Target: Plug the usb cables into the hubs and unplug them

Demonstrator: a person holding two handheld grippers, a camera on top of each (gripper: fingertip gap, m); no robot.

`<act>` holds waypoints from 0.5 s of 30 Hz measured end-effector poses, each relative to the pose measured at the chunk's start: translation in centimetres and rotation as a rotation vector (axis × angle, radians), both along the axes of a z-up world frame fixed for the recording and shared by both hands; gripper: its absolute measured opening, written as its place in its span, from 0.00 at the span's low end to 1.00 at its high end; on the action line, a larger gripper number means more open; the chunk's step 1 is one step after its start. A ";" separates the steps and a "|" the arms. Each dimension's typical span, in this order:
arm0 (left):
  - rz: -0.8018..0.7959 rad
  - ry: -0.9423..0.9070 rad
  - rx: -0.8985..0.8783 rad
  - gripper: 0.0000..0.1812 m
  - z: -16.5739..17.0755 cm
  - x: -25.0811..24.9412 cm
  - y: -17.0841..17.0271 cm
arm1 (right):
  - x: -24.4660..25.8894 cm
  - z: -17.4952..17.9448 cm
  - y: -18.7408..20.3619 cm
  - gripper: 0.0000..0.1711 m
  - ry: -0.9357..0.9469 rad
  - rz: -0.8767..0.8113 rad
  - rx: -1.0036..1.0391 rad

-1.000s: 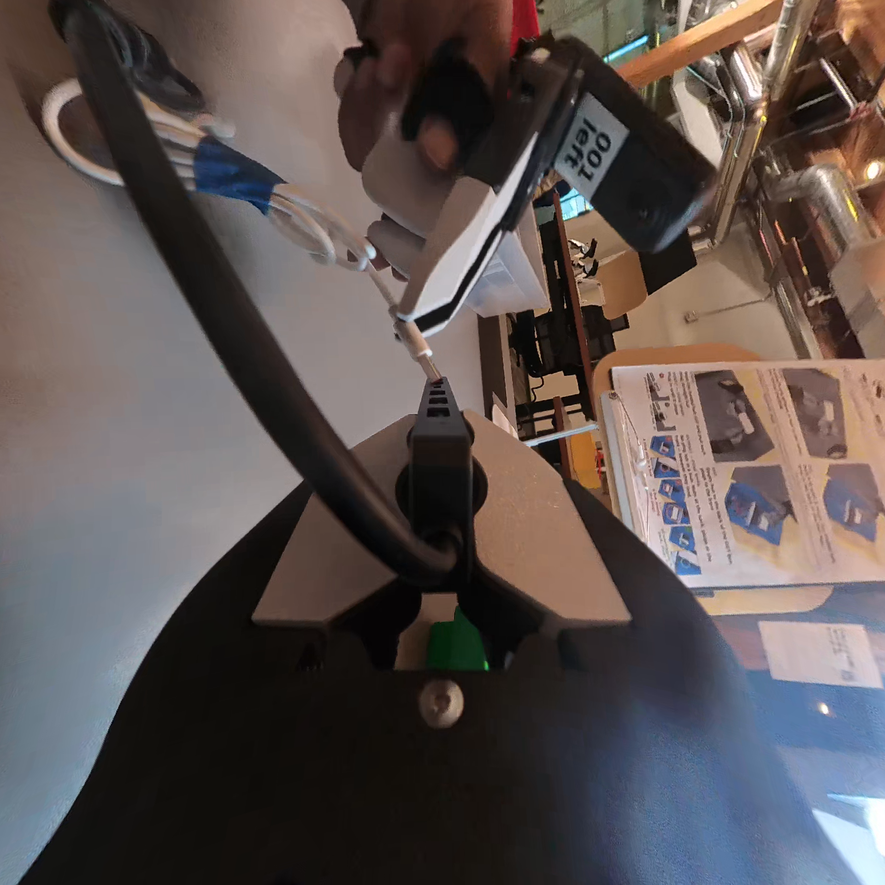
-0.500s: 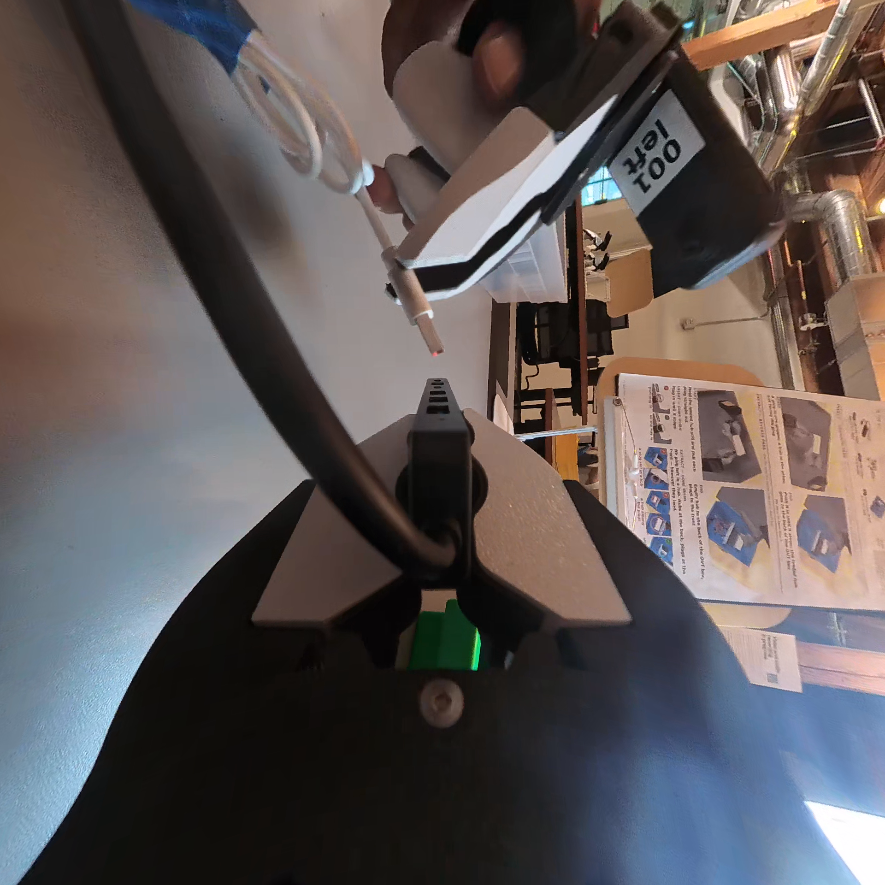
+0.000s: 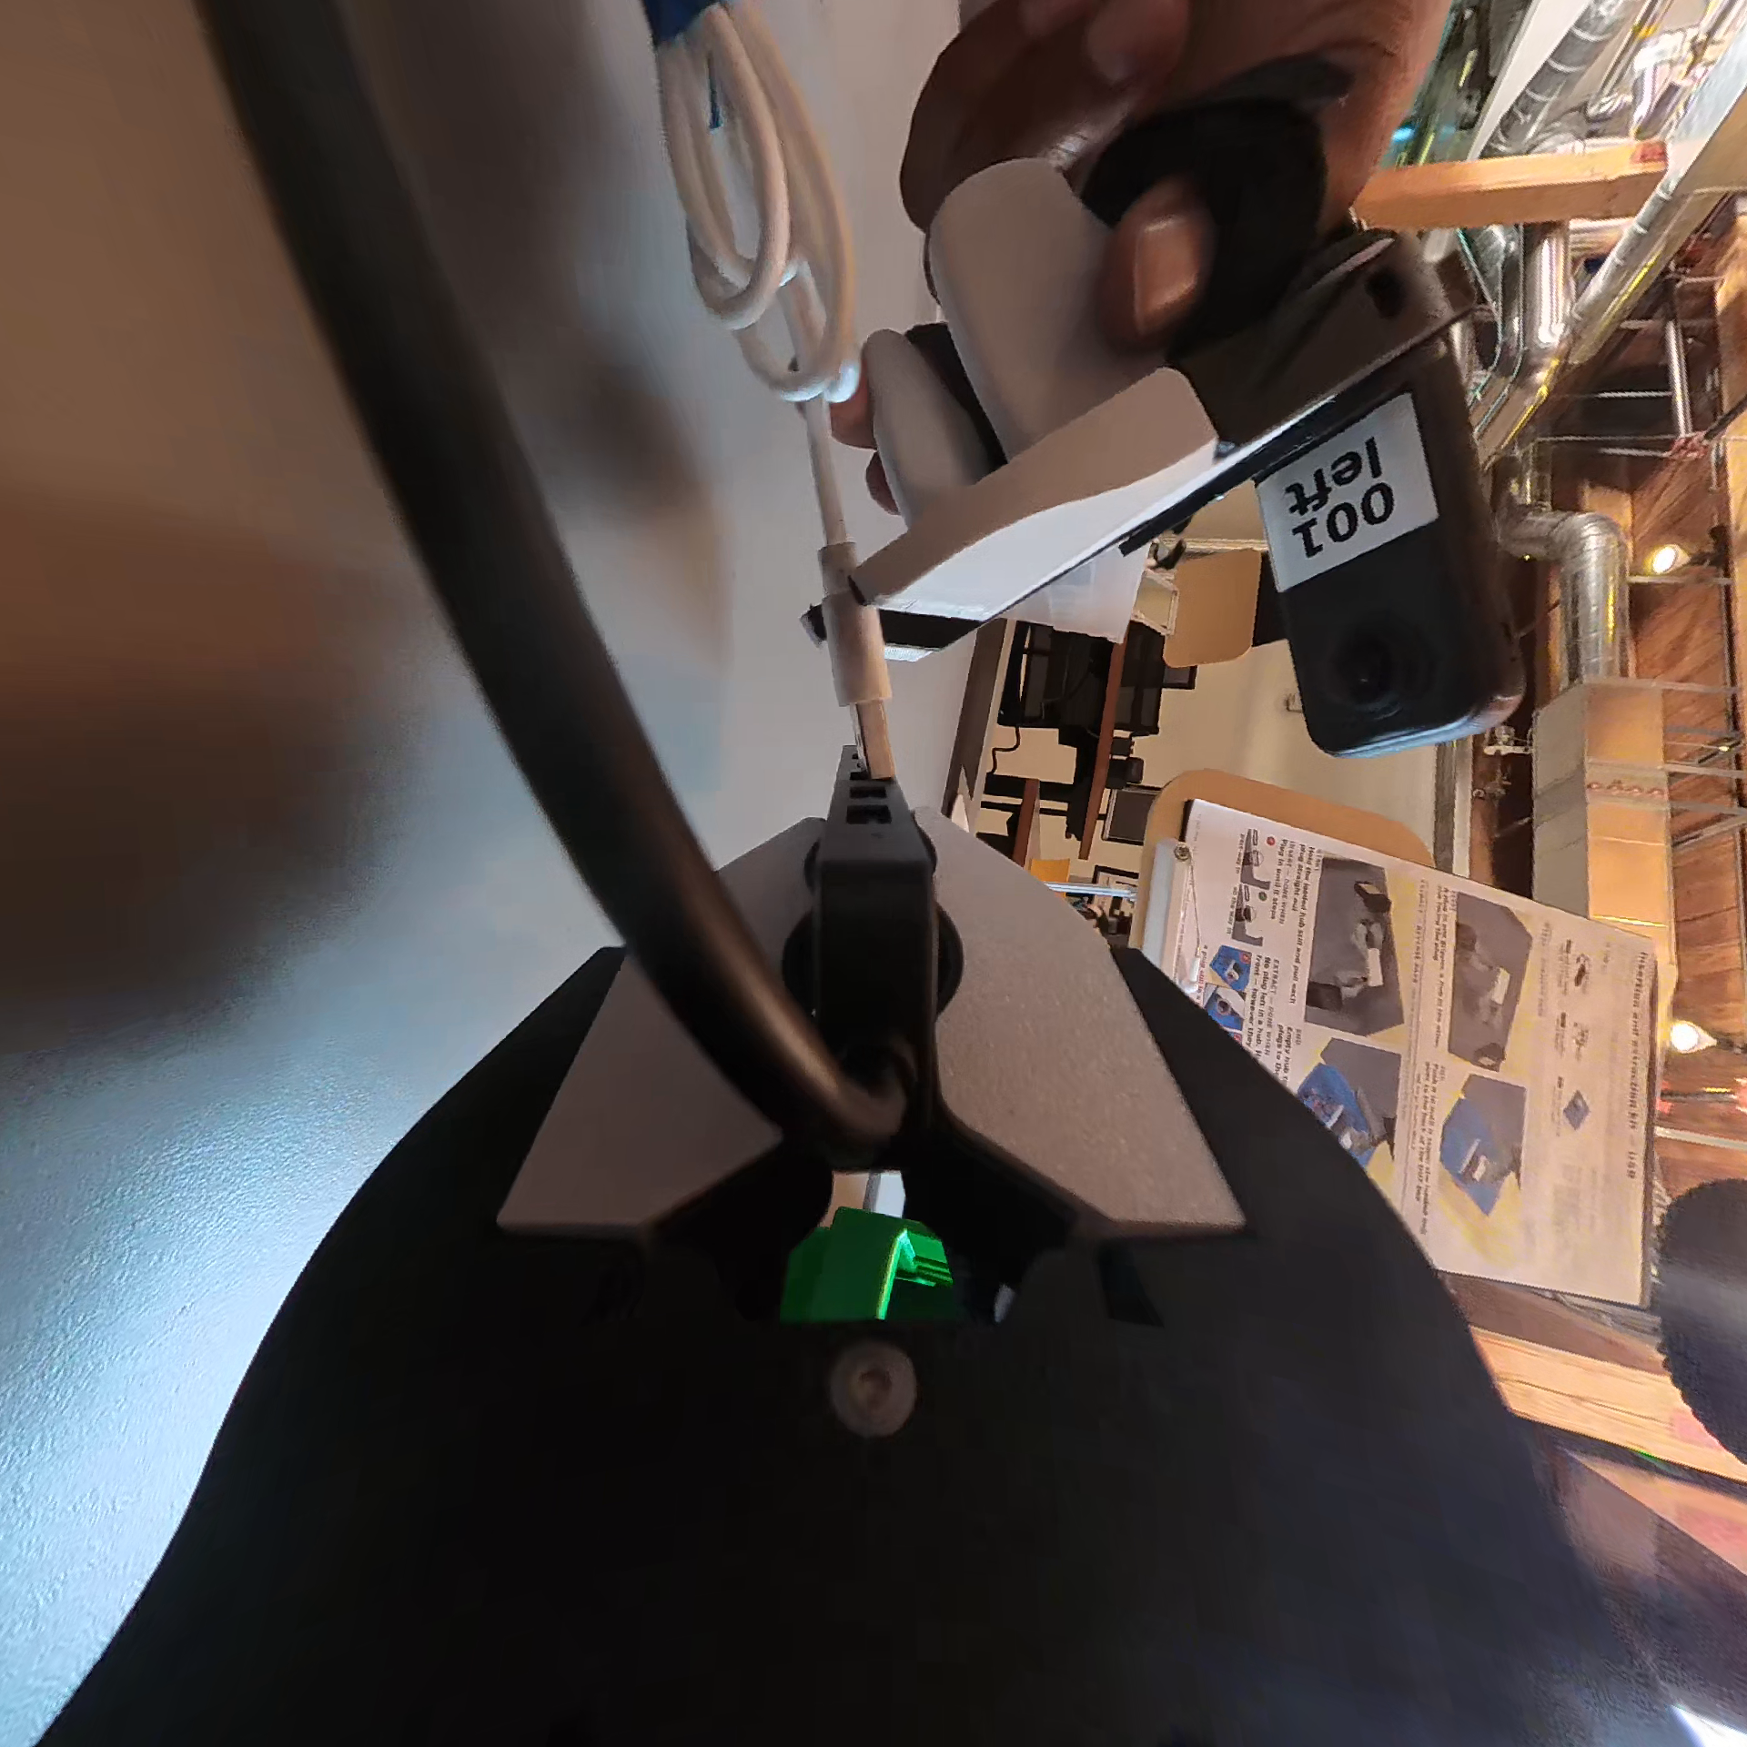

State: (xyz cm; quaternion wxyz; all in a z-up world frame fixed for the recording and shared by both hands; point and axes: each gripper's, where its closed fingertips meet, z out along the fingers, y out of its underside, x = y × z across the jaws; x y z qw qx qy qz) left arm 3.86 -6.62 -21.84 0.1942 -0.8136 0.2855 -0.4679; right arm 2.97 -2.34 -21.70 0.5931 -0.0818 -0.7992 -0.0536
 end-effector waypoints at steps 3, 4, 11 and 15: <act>-0.027 0.032 -0.006 0.08 -0.3 0.0 -0.2 | -0.1 -0.2 -0.2 0.06 -0.007 0.008 0.000; -0.049 0.059 -0.004 0.08 -0.6 0.0 -0.4 | -0.1 -0.3 -0.4 0.06 -0.010 0.014 -0.003; -0.081 0.115 -0.018 0.08 -1.3 0.0 -0.4 | -0.2 -0.5 -0.3 0.06 -0.021 0.004 0.033; -0.068 0.105 -0.001 0.07 -0.7 0.0 0.1 | -0.1 -0.2 0.0 0.06 -0.013 -0.006 0.047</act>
